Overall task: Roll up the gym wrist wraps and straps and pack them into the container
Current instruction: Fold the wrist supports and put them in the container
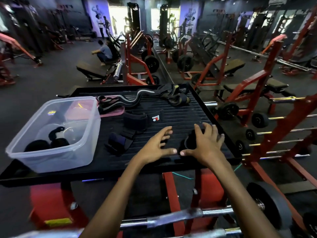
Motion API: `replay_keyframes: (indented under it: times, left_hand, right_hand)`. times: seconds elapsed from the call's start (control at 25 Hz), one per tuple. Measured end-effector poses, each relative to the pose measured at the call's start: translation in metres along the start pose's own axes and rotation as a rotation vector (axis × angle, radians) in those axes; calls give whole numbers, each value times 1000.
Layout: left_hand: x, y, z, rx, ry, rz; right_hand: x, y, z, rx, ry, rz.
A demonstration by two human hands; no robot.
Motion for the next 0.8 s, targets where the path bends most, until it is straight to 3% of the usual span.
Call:
replay_keyframes:
  times: [0.12,0.24,0.36,0.48,0.56,0.64,0.72,0.8]
  left_hand:
    - [-2,-38,-21,241,23,-56]
    - [-10,-68,-31,587,51,-47]
    - [-14,-84,-38,927,75,271]
    - [-24,-95,-44,921,-2,486]
    - [-30,-100,-48,866,-83,441]
    - [-27,-106,-50,909,-64,393]
    - [-17,-112,-48,971,-58,263]
    - [-7,-117,-42,920,-121,-92]
  right_hand:
    - [-24,-3,4,-19,-13,-79]
    - [-50,7,9,68,-122,15]
    - [-93,26,33,7,-348,315]
    - [-140,45,77,-94,-492,255]
    - [-156,55,102,-136,-521,45]
    - [-155,60,119,-167,-514,-28]
    - [-149,55,123,-161,-513,175]
    - [-146,45,116,-115,-541,428]
Point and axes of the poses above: each hand's wrist, its own z-axis towards the middle knuckle, its own y-axis out of the palm, x = y × z, the point moved 1 cm from there along z, towards the middle knuckle, and after that the axes turned 1 degree about z, right-handed, at the moved point
